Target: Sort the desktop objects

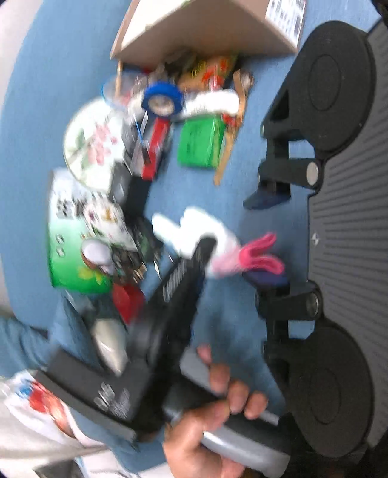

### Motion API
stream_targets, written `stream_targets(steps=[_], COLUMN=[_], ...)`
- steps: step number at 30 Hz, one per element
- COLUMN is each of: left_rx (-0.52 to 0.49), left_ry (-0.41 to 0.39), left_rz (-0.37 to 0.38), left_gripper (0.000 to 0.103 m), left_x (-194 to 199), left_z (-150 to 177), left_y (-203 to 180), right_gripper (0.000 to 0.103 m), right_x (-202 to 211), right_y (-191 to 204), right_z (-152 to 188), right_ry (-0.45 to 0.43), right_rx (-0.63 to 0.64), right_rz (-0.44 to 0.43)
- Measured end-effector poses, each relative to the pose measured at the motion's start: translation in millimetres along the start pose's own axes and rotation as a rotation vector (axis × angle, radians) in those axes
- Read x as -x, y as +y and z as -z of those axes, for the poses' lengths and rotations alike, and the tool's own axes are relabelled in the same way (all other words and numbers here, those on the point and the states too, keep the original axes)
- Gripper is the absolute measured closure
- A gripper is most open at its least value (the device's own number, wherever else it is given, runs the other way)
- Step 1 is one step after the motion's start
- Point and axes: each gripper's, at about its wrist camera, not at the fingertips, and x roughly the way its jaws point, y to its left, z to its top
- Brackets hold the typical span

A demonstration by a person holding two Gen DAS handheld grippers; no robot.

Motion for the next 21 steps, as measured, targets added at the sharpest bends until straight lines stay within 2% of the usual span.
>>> stream_targets(steps=[3, 6, 9, 11, 13, 14, 17, 21], left_rx=[0.019, 0.029, -0.009, -0.013, -0.008, -0.015, -0.030, -0.021], left_ry=[-0.010, -0.007, -0.010, -0.007, -0.005, -0.006, -0.005, 0.011], left_rz=[-0.024, -0.008, -0.007, 0.017, 0.042, 0.043, 0.041, 0.043], left_gripper=[0.087, 0.085, 0.069, 0.051, 0.045, 0.047, 0.057, 0.064], left_x=[5.3, 6.6, 6.7, 7.0, 6.5, 5.7, 2.9, 3.0], left_z=[-3.6, -2.5, 1.2, 2.0, 3.3, 3.7, 4.6, 2.0], left_y=[12.3, 15.2, 6.4, 3.3, 2.8, 2.8, 4.6, 6.5], right_gripper=[0.056, 0.052, 0.049, 0.046, 0.037, 0.032, 0.032, 0.034], right_x=[0.6, -10.0, -33.9, -52.2, -67.3, -75.6, -96.2, -105.7], right_y=[-20.7, -42.2, -52.5, -53.9, -53.1, -53.0, -56.7, -59.8], right_z=[-8.5, -21.3, -36.8, -46.0, -50.6, -51.4, -51.7, -52.0], right_ry=[-0.021, -0.050, -0.049, -0.036, -0.025, -0.015, 0.027, 0.040], right_rx=[-0.068, -0.163, -0.213, -0.206, -0.169, -0.150, -0.130, -0.158], right_rz=[0.034, 0.126, 0.201, 0.224, 0.239, 0.256, 0.315, 0.242])
